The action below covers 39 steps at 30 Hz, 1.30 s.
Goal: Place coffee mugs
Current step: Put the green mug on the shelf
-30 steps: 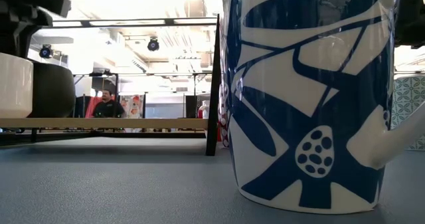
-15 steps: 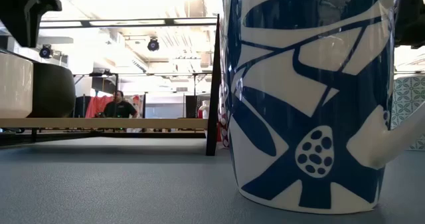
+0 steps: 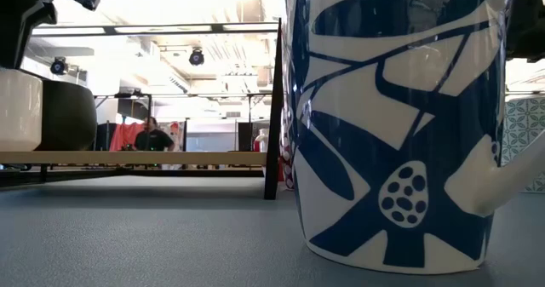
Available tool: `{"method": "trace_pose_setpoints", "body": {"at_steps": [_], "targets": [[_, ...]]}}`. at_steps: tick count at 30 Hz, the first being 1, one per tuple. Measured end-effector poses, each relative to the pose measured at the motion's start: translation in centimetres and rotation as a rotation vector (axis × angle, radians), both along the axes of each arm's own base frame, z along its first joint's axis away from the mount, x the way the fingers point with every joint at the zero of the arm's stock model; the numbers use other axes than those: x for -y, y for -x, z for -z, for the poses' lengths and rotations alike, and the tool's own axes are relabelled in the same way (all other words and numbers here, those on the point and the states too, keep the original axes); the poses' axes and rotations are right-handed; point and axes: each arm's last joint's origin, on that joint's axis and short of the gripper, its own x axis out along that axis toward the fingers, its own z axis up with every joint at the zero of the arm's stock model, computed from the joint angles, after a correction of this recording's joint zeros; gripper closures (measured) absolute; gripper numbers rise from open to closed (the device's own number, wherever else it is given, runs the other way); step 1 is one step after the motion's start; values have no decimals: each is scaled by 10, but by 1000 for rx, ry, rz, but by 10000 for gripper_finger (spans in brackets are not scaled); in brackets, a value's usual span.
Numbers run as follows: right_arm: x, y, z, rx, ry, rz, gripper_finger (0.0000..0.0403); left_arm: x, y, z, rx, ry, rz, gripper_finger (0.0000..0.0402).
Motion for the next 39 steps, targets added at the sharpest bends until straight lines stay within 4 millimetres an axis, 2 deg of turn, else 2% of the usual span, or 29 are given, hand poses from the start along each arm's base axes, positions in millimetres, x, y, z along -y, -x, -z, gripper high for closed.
{"method": "trace_pose_setpoints", "body": {"at_steps": [13, 20, 31, 39], "targets": [[0, 0, 0, 0, 0, 0, 344, 3, -6, 8, 2, -33, -161, 334], [0, 0, 0, 0, 0, 0, 344, 4, -8, 1, 20, -30, -167, 334], [0, 0, 0, 0, 0, 0, 344, 1, -4, 11, -17, -73, -219, 334], [0, 0, 0, 0, 0, 0, 344, 2, -5, 5, 3, -59, -216, 334]]}}
